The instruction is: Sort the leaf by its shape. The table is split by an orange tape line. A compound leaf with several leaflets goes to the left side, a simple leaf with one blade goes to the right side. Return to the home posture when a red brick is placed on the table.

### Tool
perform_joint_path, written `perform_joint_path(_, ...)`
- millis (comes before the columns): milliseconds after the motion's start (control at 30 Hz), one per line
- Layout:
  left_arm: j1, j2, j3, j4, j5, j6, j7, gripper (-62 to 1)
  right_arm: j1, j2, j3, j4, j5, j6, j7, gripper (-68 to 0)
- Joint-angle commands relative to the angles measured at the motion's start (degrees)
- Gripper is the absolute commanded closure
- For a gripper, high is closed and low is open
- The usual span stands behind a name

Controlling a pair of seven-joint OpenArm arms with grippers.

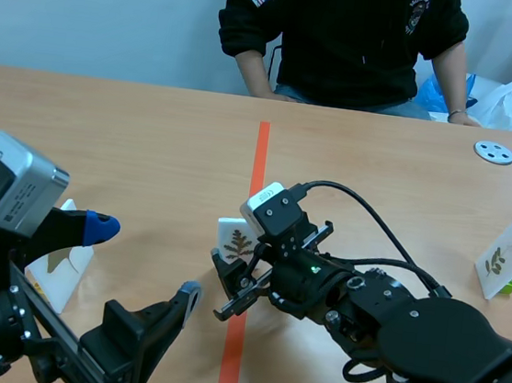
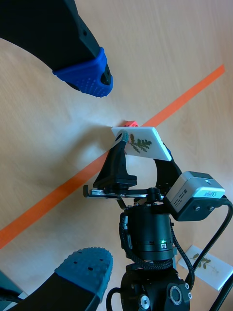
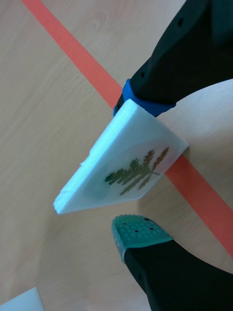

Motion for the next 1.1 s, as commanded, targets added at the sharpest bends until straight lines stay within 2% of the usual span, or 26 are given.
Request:
perform_joint_path(0, 0.15, 0.15, -0.15, 1.6, -0.44, 0.07, -1.22, -62.3, 0.94, 0.15, 0.15, 1.46, 0.42, -0.02, 0.85, -35.4)
perform_joint_path(167, 0.15, 0.15, -0.15, 1.6, -0.44, 0.07, -1.22, -62.3, 0.02, 0.15, 0.15, 1.46, 0.39, 0.02, 0.68, -27.5)
perform_joint_path(333, 0.15, 0.15, -0.15, 1.6, -0.44, 0.07, -1.22, -62.3, -0.96, 0.17, 0.15, 1.46, 0.39, 0.22, 1.09, -14.3)
perform_joint_path(533, 0.15, 0.15, -0.15, 1.6, -0.44, 0.07, -1.22, -62.3, -1.27, 0.92, 0.17, 1.49, 0.42, 0.22, 2.69, -2.8)
perform_joint_path(800, 0.15, 0.15, -0.15, 1.6, -0.44, 0.07, -1.22, -62.3, -1.31, 3.54, 0.17, 3.1, 0.42, 0.24, 6.91, -1.7)
perform_joint_path(900, 0.15, 0.15, -0.15, 1.6, -0.44, 0.07, -1.22, -62.3, -2.34, 5.66, 1.01, 6.64, 0.46, 0.24, 6.91, -1.7)
perform_joint_path(1067, 0.15, 0.15, -0.15, 1.6, -0.44, 0.07, -1.22, -62.3, -7.23, 9.35, 6.23, 15.78, 0.9, 0.66, 5.77, -1.8)
